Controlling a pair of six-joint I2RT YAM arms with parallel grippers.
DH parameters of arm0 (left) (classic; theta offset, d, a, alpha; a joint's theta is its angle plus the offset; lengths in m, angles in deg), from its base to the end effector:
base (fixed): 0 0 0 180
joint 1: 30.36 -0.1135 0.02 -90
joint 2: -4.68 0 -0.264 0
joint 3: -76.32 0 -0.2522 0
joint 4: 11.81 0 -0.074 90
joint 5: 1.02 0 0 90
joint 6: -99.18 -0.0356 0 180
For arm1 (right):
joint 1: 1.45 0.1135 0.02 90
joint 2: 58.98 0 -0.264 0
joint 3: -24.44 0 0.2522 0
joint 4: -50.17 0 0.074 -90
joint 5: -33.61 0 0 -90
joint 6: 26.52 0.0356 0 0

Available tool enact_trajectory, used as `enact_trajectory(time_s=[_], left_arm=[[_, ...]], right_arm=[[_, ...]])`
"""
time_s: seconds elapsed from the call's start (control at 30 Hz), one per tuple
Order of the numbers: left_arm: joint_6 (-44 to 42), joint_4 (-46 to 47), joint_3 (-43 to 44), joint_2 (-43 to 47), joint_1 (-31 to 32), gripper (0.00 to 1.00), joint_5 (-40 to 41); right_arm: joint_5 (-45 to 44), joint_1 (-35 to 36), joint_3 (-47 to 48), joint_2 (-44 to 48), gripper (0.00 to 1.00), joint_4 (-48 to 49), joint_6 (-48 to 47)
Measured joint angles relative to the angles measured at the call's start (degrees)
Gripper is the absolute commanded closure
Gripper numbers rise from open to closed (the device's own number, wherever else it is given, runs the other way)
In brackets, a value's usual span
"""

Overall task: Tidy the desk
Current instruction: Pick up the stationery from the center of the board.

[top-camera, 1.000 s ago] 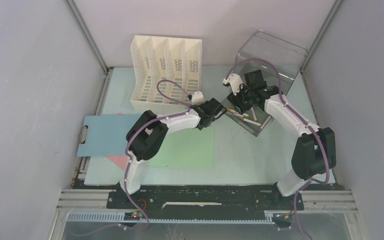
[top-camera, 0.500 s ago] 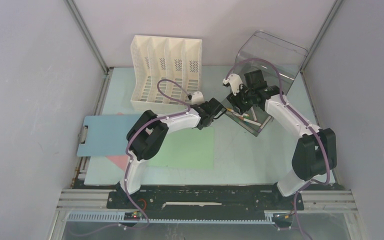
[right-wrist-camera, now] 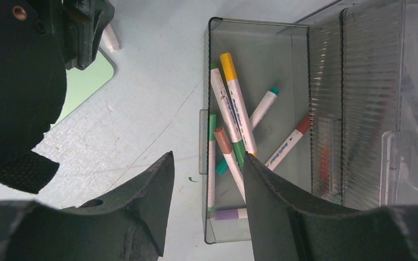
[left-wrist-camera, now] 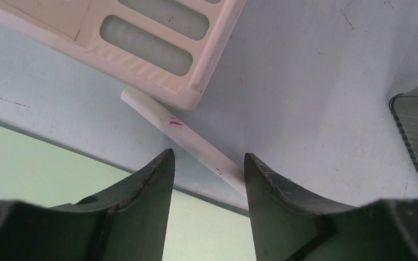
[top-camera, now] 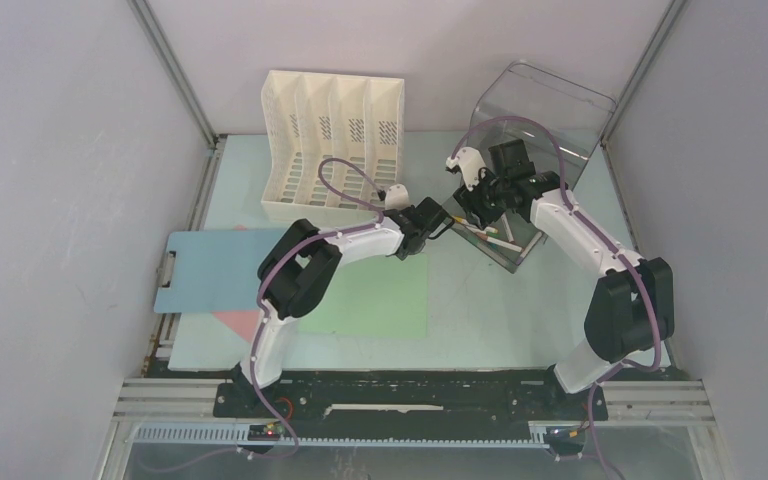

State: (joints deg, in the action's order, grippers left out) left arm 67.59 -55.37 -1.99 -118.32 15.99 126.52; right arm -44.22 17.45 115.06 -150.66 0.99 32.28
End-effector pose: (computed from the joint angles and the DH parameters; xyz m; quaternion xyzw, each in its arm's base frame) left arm 0.3209 -0.3050 0.1507 -0.1667 0.9117 0.0286 0.3745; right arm 0.3282 0.1203 0.2891 -0.4286 0.8319 0.0629 0.3469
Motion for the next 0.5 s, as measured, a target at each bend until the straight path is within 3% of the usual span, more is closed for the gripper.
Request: enact_trajectory(time_s=[0.5], left_arm=[[-1.0,0.3,-2.9,1.4,0.0,0.78,1.4]], right_arm=[[0.0,0.0,0.0,0.0,0.43,0.0,0.0]])
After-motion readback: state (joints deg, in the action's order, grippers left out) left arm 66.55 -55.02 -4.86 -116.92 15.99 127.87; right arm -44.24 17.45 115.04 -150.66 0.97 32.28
